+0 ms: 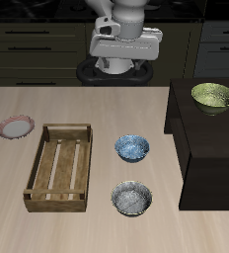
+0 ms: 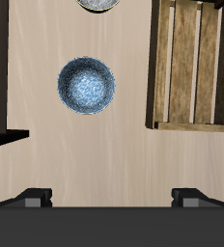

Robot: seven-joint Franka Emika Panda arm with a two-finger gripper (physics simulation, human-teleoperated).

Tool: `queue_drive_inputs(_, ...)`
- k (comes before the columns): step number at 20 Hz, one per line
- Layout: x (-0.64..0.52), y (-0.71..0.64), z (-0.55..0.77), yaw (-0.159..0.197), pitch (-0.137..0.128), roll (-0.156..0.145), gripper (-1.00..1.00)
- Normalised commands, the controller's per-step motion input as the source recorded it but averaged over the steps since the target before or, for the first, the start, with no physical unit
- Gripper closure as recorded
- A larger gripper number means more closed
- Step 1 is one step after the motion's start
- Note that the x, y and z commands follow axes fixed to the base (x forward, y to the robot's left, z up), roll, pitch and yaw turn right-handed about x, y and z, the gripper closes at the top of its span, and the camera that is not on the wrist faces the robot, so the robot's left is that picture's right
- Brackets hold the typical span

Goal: Place the black bowl and the blue bowl in the wooden tray

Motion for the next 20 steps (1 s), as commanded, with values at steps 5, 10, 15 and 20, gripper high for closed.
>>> queue_drive_inputs(5, 0.24, 0.0, 0.06, -0.011, 0.006, 0.019, -1.0)
queue_drive_inputs(10, 0.4, 0.04, 0.11, 0.048, -0.015, 0.027, -1.0)
queue_drive_inputs(15, 0.32, 0.06, 0.02, -0.041, 0.03, 0.068, -1.0)
queue_drive_inputs(20, 0.38, 0.0, 0.06, -0.017, 0.01, 0.033, -1.0)
